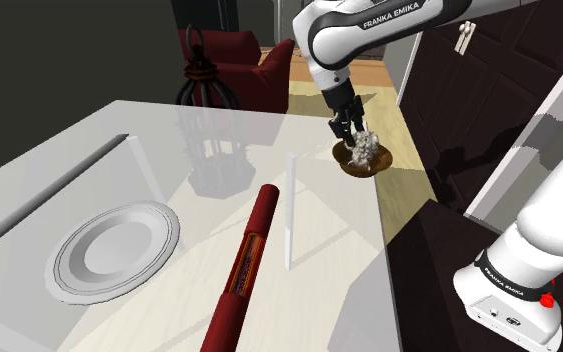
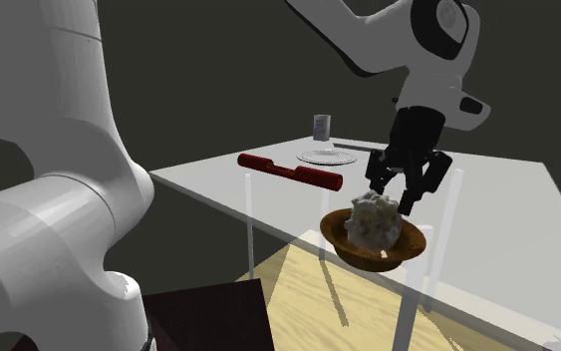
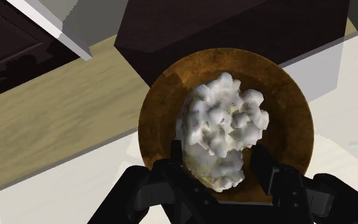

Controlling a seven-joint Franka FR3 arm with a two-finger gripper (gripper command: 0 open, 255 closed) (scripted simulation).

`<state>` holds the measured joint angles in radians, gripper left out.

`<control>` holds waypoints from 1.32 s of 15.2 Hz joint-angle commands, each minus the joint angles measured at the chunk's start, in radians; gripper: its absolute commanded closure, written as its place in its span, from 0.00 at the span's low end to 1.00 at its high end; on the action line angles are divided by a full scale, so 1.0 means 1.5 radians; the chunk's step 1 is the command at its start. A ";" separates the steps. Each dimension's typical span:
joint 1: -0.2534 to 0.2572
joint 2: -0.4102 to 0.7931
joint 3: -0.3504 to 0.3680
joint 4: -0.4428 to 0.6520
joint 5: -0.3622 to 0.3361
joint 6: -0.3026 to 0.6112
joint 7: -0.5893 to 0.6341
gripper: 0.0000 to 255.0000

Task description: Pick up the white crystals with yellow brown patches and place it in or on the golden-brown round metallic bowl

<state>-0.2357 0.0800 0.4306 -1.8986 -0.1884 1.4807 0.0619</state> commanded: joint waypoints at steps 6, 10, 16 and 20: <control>0.000 0.000 0.000 0.000 0.000 0.001 0.000 0.00; 0.003 0.009 0.002 0.030 -0.002 -0.022 0.002 0.00; 0.014 0.040 0.008 0.122 -0.009 -0.088 0.008 0.00; 0.014 0.040 0.008 0.122 -0.009 -0.088 0.008 0.00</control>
<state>-0.2145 0.1406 0.4424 -1.7159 -0.2016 1.3492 0.0739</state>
